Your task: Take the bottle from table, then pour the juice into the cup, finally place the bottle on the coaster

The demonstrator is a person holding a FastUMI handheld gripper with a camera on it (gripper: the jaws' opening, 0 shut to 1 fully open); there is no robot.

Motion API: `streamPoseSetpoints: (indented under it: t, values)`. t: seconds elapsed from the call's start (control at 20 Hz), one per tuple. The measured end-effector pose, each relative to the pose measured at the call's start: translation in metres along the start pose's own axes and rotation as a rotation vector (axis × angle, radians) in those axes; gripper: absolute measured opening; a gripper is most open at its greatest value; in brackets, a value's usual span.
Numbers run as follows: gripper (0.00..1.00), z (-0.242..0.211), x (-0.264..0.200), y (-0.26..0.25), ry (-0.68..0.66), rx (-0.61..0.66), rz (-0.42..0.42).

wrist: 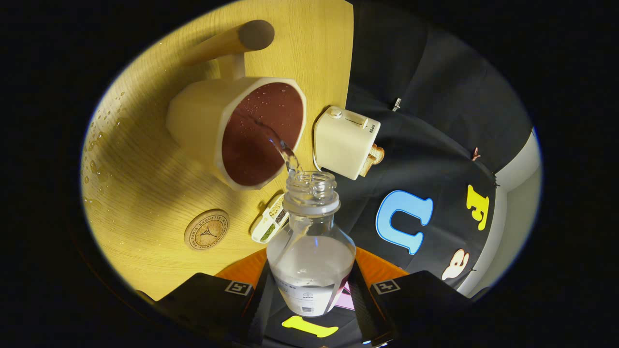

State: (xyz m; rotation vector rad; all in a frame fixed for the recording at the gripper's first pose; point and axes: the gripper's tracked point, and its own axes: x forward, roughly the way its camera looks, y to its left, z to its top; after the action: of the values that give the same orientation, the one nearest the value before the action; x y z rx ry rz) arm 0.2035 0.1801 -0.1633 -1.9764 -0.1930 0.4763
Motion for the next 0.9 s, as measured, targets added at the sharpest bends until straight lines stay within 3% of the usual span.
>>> streamPoseSetpoints:
  t: [0.9]
  values:
    - [0.75,0.004,0.006,-0.024,-0.059,-0.159,-0.034]
